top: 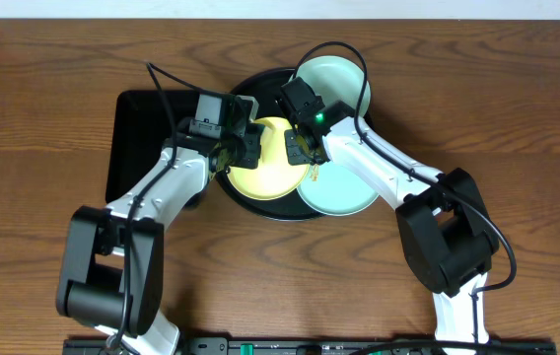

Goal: Clean dirty plates on tray and stack at the side
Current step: 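Scrub the yellow plate with the sponge in the left gripper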

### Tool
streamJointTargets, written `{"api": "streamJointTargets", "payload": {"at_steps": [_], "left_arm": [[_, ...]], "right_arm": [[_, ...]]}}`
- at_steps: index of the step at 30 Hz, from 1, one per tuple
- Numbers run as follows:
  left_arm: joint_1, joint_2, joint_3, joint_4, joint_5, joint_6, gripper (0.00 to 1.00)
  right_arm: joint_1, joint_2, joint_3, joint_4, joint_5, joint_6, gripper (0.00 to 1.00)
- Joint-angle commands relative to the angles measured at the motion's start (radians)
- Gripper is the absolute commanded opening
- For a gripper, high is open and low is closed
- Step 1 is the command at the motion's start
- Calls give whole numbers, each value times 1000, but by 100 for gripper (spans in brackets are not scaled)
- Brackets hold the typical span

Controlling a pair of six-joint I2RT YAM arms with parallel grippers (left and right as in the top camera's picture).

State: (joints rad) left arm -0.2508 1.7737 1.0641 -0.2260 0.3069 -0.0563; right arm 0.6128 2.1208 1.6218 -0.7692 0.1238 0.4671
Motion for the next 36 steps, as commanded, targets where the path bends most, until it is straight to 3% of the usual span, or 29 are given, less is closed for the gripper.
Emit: {"api": "streamJointTargets", "payload": {"at_steps": [1,27,36], "left_arm": [[-1,19,-15,7,-13,-13,8],[-4,20,-52,-26,-69,-9,8],[-3,20,-98,51,-69,-10,8]], "right_arm": [[6,12,-1,-8,-23,7,1],[-13,12,-1,-13,-61,7,1],[-13,12,-1,-13,-61,7,1]]}}
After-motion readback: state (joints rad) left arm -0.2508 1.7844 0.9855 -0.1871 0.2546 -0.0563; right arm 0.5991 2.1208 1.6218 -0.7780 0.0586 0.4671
